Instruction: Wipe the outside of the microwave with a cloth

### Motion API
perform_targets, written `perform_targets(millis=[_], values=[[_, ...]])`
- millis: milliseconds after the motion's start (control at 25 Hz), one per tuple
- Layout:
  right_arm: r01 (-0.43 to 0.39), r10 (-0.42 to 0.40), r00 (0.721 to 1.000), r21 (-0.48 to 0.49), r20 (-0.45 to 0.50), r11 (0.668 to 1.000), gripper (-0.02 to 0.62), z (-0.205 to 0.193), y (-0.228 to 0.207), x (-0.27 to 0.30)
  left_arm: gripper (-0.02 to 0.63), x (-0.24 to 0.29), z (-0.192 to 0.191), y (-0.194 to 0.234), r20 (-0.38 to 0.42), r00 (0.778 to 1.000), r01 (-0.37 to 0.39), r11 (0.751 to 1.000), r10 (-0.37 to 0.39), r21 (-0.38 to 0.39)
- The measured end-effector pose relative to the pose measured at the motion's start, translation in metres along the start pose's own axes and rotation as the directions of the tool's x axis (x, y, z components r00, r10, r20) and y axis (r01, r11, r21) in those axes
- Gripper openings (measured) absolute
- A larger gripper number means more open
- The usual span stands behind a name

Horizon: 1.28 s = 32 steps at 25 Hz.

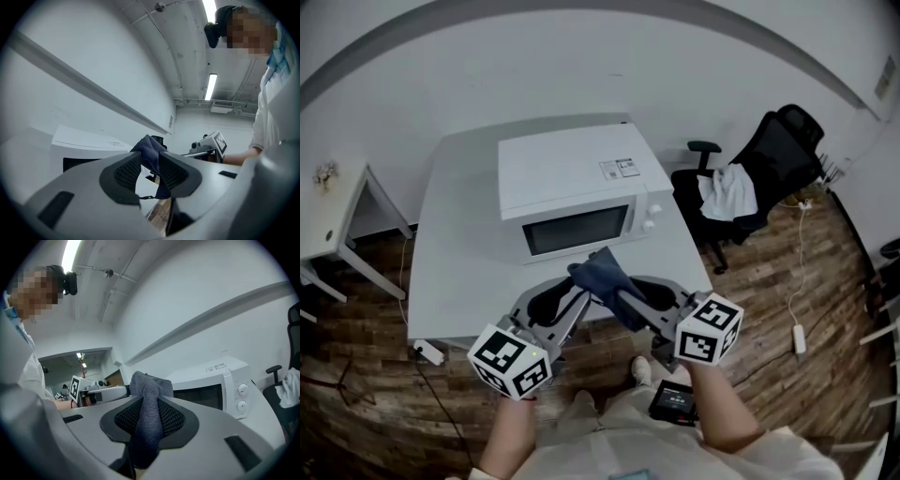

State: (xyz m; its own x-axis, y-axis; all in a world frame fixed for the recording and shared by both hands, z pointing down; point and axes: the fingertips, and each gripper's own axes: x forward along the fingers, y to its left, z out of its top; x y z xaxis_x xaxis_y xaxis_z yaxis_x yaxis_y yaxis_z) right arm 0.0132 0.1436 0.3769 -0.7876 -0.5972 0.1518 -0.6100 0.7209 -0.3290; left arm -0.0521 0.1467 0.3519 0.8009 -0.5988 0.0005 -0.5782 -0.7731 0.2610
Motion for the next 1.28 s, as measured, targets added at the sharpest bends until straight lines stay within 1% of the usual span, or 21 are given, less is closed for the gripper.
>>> perform_targets(millis=[400, 520, 680, 880, 1080, 1200, 1280], values=[[0.023, -0.023, 1.0, 0.012, -0.006, 1.0, 0.106, 0.001, -0.01, 0.004, 0.118, 0.006, 0.0, 0.008, 0.01, 1.0, 0.003, 1.0, -0.003, -0.027], [0.039, -0.039, 0.999, 0.004, -0.006, 0.999, 0.106, 0.01, -0.018, 0.006, 0.118, 0.01, 0.003, 0.012, 0.021, 1.0, -0.001, 0.999, 0.002, -0.046], [0.063, -0.063, 0.998, -0.005, -0.008, 0.998, 0.106, 0.028, -0.039, 0.011, 0.118, 0.023, 0.007, 0.014, 0.03, 1.0, 0.011, 0.999, -0.01, -0.04], [0.11, -0.11, 0.994, -0.007, 0.002, 0.994, 0.106, 0.056, -0.083, 0.019, 0.118, 0.044, 0.013, 0.028, 0.035, 0.999, 0.02, 0.999, -0.019, -0.039], [0.167, -0.168, 0.986, 0.023, 0.017, 0.986, 0.106, 0.098, -0.153, 0.044, 0.118, 0.085, 0.03, 0.055, 0.012, 1.0, 0.024, 0.999, -0.024, -0.029], [0.242, -0.242, 0.97, 0.029, 0.004, 0.97, 0.106, 0.113, -0.186, 0.051, 0.118, 0.095, 0.043, 0.058, 0.032, 0.999, 0.034, 0.999, -0.033, -0.022], [0.305, -0.305, 0.952, 0.015, -0.01, 0.952, 0.106, 0.116, -0.203, 0.056, 0.118, 0.091, 0.05, 0.059, 0.062, 0.998, 0.027, 0.999, -0.026, -0.016]])
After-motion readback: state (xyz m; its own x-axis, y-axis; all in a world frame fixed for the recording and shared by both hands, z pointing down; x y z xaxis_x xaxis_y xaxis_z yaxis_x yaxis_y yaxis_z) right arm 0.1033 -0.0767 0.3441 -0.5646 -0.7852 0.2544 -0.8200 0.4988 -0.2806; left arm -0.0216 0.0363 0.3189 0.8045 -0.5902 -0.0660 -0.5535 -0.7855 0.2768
